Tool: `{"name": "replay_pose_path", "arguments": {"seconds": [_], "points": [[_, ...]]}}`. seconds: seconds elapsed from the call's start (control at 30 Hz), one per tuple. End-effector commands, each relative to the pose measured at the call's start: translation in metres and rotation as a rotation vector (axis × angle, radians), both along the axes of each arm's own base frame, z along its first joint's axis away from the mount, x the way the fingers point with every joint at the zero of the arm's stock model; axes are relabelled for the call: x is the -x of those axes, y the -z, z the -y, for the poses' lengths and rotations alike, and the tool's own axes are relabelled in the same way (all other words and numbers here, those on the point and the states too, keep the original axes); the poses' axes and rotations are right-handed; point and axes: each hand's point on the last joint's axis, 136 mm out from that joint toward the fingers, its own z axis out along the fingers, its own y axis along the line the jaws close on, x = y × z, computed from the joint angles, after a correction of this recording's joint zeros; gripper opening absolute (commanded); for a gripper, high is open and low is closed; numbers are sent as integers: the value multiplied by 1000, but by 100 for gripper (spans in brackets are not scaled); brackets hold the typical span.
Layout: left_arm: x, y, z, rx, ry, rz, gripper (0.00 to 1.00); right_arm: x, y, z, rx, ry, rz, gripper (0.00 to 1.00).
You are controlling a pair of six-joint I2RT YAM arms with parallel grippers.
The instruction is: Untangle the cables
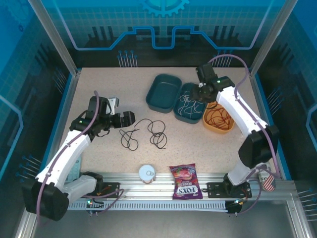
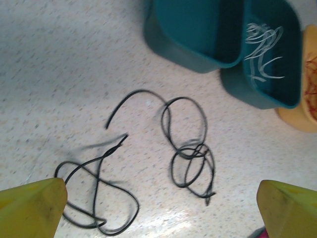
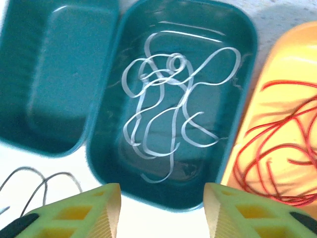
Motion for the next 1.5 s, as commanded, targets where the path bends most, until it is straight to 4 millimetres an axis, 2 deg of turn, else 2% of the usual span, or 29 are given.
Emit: {"name": "replay_pose_path", "arguments": {"seconds": [0.0, 0.2, 0.3, 0.5, 0.63, 0.8, 1.07, 1.2, 1.3, 1.4, 1.47], "points": [[11, 33, -15, -51, -76, -115, 99, 24, 8, -29, 31, -70, 5, 49], [18, 61, -26, -52, -154, -174, 99, 71, 32, -105, 43, -264, -34, 54], [17, 72, -28, -22, -200, -189, 99, 89, 45, -142, 63, -368, -68, 57], [4, 84, -26, 161, -303, -183, 78, 100, 72, -192, 137, -512, -130, 63], [0, 94, -28, 215, -345, -195, 72, 101, 93, -215, 168, -578, -183, 66], [-2, 105, -30, 236, -363, -214, 69, 99, 120, -228, 188, -618, -246, 61], [-4, 118, -29, 264, -378, -242, 62, 92, 157, -225, 289, -615, -321, 54], [-4, 120, -29, 268, -381, -248, 57, 91, 167, -226, 301, -619, -345, 49], [-4, 122, -29, 269, -380, -251, 54, 91, 168, -227, 296, -624, -352, 36], [-3, 123, -30, 268, -382, -253, 52, 91, 162, -227, 296, -623, -342, 14], [-3, 123, -30, 270, -382, -253, 49, 89, 150, -225, 297, -615, -321, 2]]}}
